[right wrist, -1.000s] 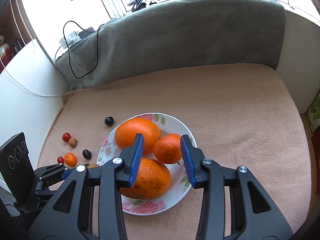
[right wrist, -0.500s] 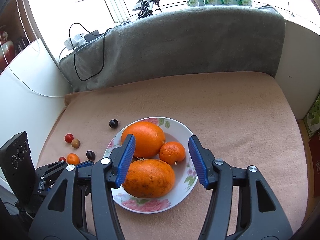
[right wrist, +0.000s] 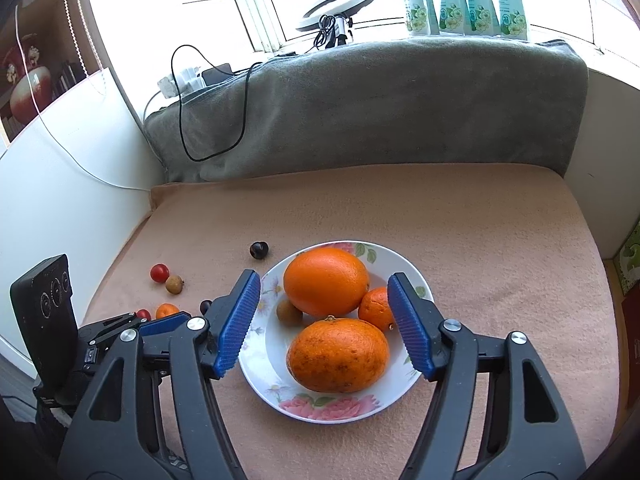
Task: Organize fruits
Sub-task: 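Open the right gripper and withdraw it from the plate, then close the right gripper on another small tangerine while the left gripper grasps a red cherry tomato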
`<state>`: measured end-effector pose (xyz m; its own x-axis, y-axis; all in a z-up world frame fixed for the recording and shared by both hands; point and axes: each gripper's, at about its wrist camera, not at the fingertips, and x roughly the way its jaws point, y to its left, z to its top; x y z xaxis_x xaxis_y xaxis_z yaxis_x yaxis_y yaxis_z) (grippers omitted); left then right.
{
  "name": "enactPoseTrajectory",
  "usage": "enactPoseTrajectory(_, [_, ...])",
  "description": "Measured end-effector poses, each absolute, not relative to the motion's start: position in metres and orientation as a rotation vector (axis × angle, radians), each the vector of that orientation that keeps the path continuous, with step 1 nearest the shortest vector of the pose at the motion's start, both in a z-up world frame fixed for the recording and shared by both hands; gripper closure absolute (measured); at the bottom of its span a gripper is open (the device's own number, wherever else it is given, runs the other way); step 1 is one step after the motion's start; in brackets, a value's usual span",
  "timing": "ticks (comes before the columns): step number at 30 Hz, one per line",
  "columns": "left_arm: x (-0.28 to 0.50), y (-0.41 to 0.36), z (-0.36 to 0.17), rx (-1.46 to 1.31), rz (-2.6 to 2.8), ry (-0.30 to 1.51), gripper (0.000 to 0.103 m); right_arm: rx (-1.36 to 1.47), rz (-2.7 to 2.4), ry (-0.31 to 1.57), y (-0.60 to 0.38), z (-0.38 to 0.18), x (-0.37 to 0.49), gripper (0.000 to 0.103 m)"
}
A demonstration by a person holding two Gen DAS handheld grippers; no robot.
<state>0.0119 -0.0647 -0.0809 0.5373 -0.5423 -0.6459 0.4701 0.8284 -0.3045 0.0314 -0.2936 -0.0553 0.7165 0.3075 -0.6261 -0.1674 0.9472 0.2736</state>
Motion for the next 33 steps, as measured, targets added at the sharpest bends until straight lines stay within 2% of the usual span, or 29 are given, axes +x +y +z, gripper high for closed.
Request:
enactPoseTrajectory(20, [-0.005, 0.06, -0.082, -0.141, -0.293, 0.758, 0.048, 0.128, 0.4, 0.741, -0.234, -0.058, 0.036, 0.027])
enactPoseTrajectory(33, [-0.012, 0.1, -0.104, -0.211, -0.229, 0.801, 0.049, 0.048, 0.505, 0.775, -0.177, -0.07, 0.044, 0.027])
